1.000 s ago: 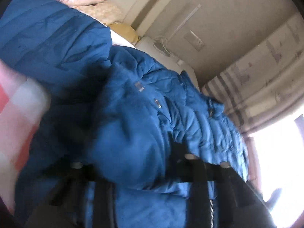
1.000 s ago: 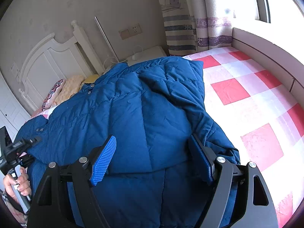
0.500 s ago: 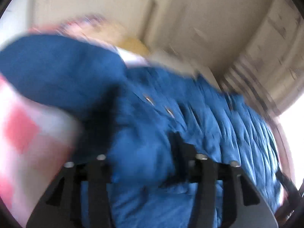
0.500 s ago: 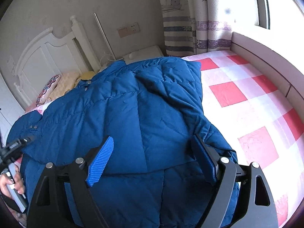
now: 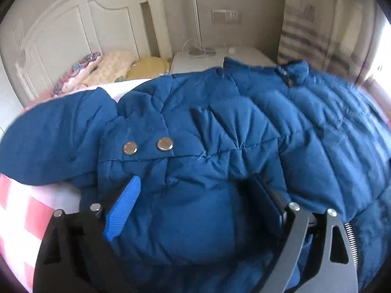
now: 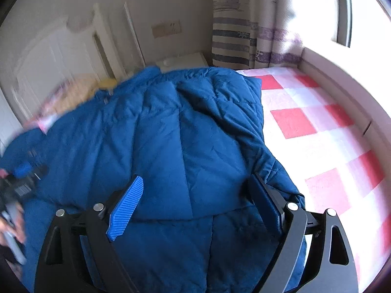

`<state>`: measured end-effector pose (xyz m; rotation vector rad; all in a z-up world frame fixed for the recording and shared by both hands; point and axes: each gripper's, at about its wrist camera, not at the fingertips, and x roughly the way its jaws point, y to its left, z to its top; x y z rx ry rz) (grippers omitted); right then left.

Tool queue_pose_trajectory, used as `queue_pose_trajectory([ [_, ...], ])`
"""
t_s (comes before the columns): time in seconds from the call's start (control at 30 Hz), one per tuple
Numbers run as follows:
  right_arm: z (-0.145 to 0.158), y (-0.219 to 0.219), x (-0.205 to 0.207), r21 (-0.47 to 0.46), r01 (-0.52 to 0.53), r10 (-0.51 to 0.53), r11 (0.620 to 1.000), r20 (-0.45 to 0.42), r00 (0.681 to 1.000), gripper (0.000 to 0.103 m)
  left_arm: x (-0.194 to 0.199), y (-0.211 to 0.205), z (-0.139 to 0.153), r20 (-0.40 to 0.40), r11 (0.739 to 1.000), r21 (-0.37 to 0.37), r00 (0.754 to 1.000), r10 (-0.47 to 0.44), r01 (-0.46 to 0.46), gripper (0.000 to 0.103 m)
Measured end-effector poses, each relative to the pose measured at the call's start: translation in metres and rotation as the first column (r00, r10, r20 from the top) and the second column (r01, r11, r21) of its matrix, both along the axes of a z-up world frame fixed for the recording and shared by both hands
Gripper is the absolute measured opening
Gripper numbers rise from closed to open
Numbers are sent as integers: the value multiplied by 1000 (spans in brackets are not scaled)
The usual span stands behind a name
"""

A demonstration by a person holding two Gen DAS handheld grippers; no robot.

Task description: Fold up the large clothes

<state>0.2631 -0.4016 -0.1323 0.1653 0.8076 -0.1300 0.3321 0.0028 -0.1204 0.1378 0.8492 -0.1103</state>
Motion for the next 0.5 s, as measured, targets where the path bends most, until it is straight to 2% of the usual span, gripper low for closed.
queue_pose_trajectory([
  [0.03, 6, 9, 0, -65, 3, -3, 998, -4, 1000, 84, 0, 1, -2, -6, 1000, -5, 1000, -5, 4, 99],
  [0.07, 10, 15, 1, -90, -2, 2, 996, 7, 1000, 84, 0, 1, -4, -16, 1000, 8, 1000, -10, 10, 101],
  [0.17, 39, 42, 10, -147, -32, 46, 989, 88, 995, 86, -1, -3, -5, -19, 999, 43, 1000, -6, 7, 101],
  [0.23, 46, 58, 23, -180, -61, 79, 982, 96, 992, 94, 0, -2, -6, -19, 999, 32, 1000, -7, 8, 101],
  [0.27, 43, 70, 35, -199, -94, 110, 976, 73, 991, 94, 0, -5, -8, -16, 1000, 19, 1000, -8, 9, 100],
  [0.33, 23, 85, 56, -242, -143, 142, 960, -21, 990, 94, 4, -3, -2, 4, 997, -69, 1000, -16, 16, 100],
  [0.37, 7, 91, 67, -258, -168, 149, 951, -91, 985, 94, 1, 12, 6, 22, 986, -166, 1000, -10, 13, 100],
  [0.4, -7, 91, 71, -256, -167, 144, 952, -106, 984, 95, -1, 29, 15, 29, 968, -252, 999, 15, -7, 100],
  [0.43, -7, 87, 72, -230, -149, 131, 962, -91, 987, 98, -2, 49, 24, 30, 946, -323, 998, 53, -41, 100],
  [0.47, -6, 79, 73, -182, -144, 129, 973, -90, 988, 98, -4, 78, 36, 29, 911, -399, 992, 124, -103, 100],
  [0.5, -6, 74, 74, -158, -143, 130, 977, -91, 987, 98, -7, 112, 47, 24, 863, -473, 977, 212, -176, 100],
])
